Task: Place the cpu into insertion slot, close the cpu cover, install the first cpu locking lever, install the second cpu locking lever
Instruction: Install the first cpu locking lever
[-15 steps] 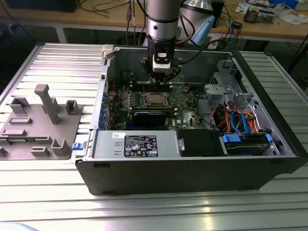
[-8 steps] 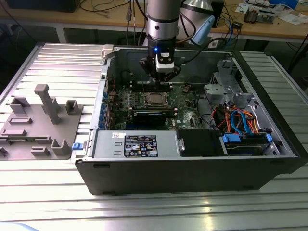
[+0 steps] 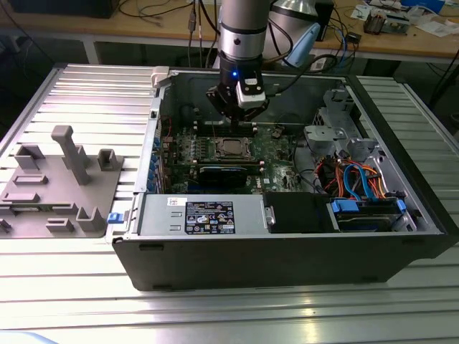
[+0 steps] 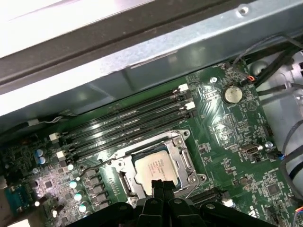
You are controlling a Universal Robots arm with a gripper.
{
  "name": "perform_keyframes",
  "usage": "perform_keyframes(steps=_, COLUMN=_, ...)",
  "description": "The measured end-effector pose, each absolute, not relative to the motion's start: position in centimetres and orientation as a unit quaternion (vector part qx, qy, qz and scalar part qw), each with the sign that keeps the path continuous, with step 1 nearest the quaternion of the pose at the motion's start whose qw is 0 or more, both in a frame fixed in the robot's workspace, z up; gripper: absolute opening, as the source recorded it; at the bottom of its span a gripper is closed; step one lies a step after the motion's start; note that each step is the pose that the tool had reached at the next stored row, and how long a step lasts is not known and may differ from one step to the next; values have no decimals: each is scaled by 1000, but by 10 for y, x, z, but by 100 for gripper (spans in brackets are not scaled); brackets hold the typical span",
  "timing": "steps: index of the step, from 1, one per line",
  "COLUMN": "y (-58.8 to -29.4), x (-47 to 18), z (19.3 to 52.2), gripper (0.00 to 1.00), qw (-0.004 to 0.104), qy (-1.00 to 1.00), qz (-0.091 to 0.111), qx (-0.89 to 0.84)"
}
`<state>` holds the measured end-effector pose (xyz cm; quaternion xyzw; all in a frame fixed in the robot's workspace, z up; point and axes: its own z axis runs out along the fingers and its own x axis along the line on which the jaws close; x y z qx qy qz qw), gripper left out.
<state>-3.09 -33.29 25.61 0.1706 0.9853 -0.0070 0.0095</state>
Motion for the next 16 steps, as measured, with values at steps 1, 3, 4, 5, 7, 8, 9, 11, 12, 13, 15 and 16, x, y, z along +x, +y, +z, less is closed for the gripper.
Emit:
perform_keyframes(steps=1, y=-333, x=-31, z=256, gripper=11, qw=9, qy=987, qz=-7, qx=161)
perform_keyframes(steps=3, y=-333, x=-31, z=256, gripper=11, qw=9, qy=990, qz=-7, qx=141)
perform_keyframes(steps=4, y=-333, x=-31, z=256, gripper=11, qw=9, qy=991, qz=-7, qx=132)
perform_keyframes(steps=5, y=-333, x=-31, z=256, gripper=11, qw=9, qy=993, qz=-7, qx=118)
perform_keyframes(steps=7, y=-333, x=-31, z=256, gripper=11, qw=10, qy=996, qz=-6, qx=92)
perform_keyframes(steps=8, y=-333, x=-31, z=255, gripper=11, qw=10, qy=997, qz=-6, qx=76)
perform_keyframes(steps=9, y=-333, x=-31, z=255, gripper=11, qw=10, qy=998, qz=-6, qx=67)
perform_keyframes(steps=11, y=-333, x=-32, z=255, gripper=11, qw=10, qy=998, qz=-6, qx=56)
perform_keyframes(steps=12, y=-333, x=-34, z=255, gripper=11, qw=10, qy=998, qz=-6, qx=54)
perform_keyframes(steps=13, y=-333, x=-35, z=255, gripper=11, qw=10, qy=999, qz=-6, qx=53)
perform_keyframes(steps=15, y=-333, x=-37, z=255, gripper=11, qw=10, qy=999, qz=-6, qx=52)
perform_keyframes(steps=16, y=-333, x=-38, z=255, gripper=11, qw=10, qy=999, qz=-6, qx=52)
